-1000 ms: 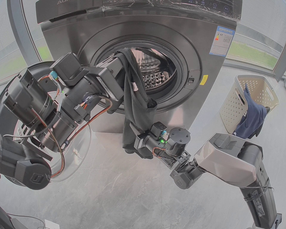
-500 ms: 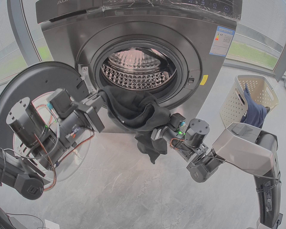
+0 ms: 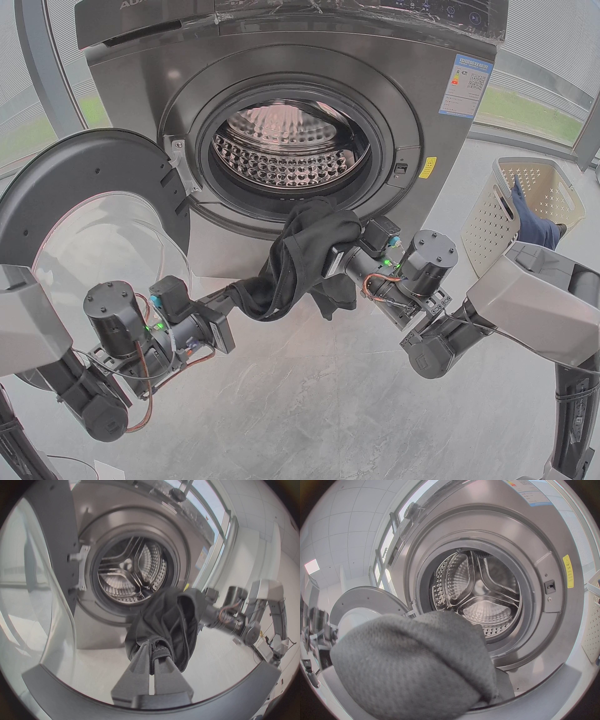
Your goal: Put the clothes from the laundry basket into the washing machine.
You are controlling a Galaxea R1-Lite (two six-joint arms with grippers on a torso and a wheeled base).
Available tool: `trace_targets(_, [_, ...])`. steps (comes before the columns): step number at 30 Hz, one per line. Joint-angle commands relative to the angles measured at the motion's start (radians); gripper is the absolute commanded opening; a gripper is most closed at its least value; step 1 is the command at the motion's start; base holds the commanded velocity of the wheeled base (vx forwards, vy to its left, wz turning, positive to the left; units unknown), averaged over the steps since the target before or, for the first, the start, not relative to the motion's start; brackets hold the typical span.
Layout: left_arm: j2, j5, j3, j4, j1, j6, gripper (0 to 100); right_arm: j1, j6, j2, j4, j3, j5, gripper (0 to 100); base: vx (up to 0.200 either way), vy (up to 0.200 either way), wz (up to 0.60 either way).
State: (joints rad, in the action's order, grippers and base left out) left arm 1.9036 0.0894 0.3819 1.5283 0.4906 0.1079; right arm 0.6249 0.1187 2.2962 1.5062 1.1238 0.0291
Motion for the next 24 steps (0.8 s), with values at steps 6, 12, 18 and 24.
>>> trace_targets(6, [0.144,0.02,-0.008,0.027,-0.004,0.001,100,0.026,0.004,-0.024,-0.006,0.007,-0.002,0,0.0,0.0,0.0])
trace_targets(12, [0.144,0.043,-0.113,0.027,0.02,-0.014,100,0.018,0.004,-0.024,-0.007,0.017,-0.002,0,0.0,0.0,0.0])
trace_targets(18, [0.157,0.135,-0.187,0.027,0.032,-0.093,100,0.021,0.006,-0.026,-0.007,0.017,-0.002,0,0.0,0.0,0.0])
trace_targets(24, [0.146,0.141,-0.12,0.027,0.039,-0.088,100,0.026,0.004,-0.026,-0.007,0.016,-0.002,0,0.0,0.0,0.0])
